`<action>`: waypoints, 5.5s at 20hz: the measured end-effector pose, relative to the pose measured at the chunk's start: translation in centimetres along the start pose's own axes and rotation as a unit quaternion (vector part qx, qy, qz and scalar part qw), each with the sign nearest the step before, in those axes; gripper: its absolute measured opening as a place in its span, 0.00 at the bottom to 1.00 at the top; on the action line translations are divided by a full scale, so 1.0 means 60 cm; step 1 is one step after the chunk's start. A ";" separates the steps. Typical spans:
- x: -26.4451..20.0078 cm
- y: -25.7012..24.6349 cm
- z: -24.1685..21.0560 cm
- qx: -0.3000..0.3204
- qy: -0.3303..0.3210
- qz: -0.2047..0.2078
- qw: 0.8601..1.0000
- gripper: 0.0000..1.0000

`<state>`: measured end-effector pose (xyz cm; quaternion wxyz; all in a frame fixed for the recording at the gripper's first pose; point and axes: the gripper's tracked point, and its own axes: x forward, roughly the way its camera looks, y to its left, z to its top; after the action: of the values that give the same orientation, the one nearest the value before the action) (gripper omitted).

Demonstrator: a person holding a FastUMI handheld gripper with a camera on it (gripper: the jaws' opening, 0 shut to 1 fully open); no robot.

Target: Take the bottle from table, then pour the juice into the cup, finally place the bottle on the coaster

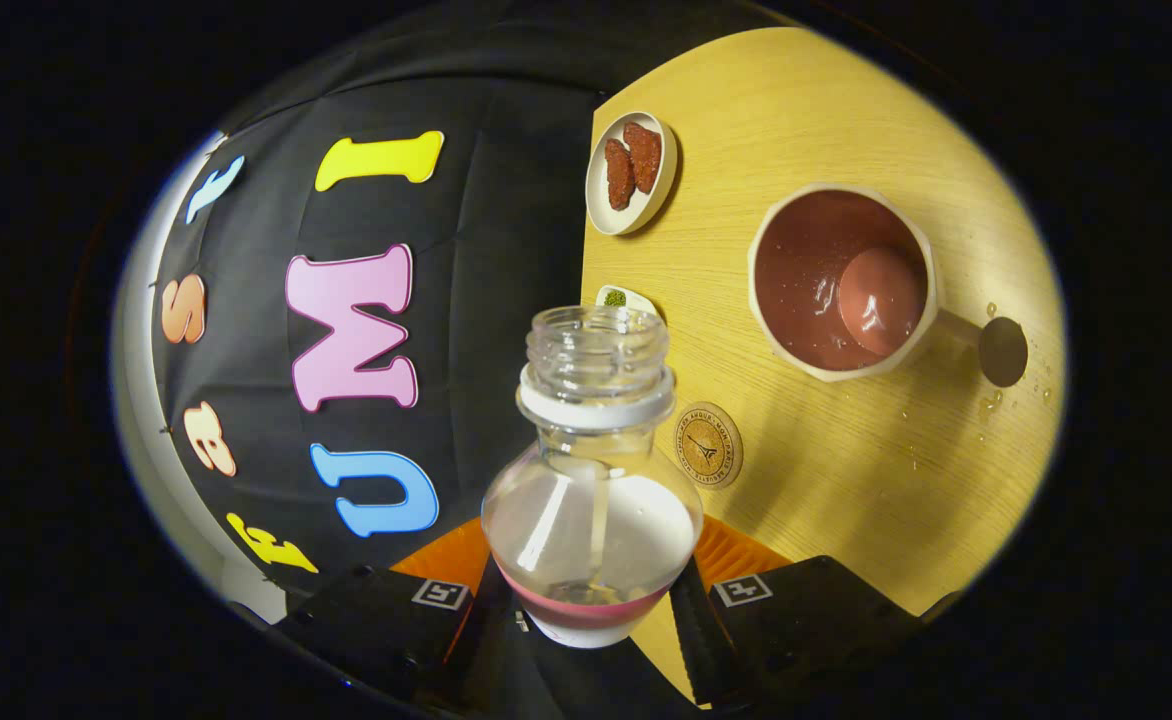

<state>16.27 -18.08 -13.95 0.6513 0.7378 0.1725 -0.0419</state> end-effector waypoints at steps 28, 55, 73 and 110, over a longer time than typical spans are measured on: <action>0.018 -0.016 0.033 0.248 0.018 -0.016 0.968 0.74; 0.006 0.022 0.081 0.388 0.010 0.023 0.921 0.74; 0.005 0.033 0.095 0.419 0.003 0.045 0.907 0.74; -0.049 0.032 0.090 0.221 -0.063 0.040 0.973 0.73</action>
<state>15.01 -24.08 -12.08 0.4831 0.8654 0.0881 -0.0994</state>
